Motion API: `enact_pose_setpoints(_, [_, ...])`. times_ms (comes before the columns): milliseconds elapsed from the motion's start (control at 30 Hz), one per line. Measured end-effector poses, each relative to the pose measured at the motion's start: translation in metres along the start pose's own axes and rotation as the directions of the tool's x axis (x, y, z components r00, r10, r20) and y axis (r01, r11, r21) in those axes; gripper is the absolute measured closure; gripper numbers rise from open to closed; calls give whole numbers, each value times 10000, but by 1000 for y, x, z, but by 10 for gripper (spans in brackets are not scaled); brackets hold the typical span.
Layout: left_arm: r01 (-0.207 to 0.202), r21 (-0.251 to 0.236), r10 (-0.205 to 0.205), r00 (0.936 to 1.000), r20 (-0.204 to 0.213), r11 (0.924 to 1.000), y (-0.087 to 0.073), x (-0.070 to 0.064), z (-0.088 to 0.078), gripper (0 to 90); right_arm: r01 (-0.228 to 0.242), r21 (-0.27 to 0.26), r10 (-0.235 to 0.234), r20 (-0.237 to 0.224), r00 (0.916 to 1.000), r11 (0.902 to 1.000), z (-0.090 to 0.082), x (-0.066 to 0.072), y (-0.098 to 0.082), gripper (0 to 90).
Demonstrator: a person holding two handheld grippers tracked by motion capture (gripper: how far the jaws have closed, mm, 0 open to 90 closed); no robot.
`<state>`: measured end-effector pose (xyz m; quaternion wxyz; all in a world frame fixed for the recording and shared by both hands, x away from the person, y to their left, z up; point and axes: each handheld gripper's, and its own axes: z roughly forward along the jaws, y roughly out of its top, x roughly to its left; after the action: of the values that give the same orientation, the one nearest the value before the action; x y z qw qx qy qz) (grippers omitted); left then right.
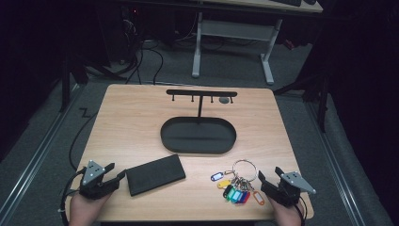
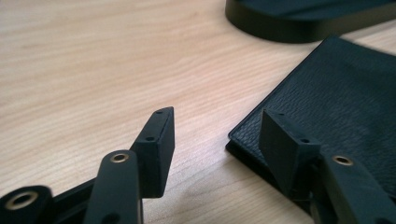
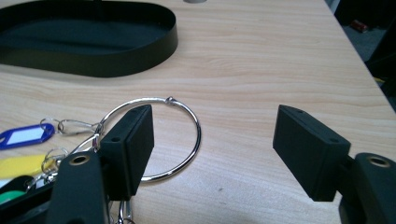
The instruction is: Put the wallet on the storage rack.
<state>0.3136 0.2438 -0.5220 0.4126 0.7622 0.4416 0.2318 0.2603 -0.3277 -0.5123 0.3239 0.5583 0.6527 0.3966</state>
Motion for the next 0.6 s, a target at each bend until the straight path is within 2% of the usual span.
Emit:
enact_pose_setpoints(100, [-264,91,265,9996,-65,9996,1,-4,3,424,-52,34,52,-93,9999,10000,2,-2,-2,282])
enact_pose_setpoints(300, [-482,-102,480,9988,-133,9988,0,-7,1,470,-205,-117,201,-321,9993,9997,7,-3,-3,291])
enact_pose_setpoints(467, [-542,-221,546,9984,165,9983,0,-8,1,491,-94,-264,77,-625,9980,9996,9,-4,-2,297])
enact_pose_setpoints(600, [-737,-184,739,9972,124,9971,1,-12,-1,488,97,-347,-117,-575,9983,9993,5,-4,-3,297])
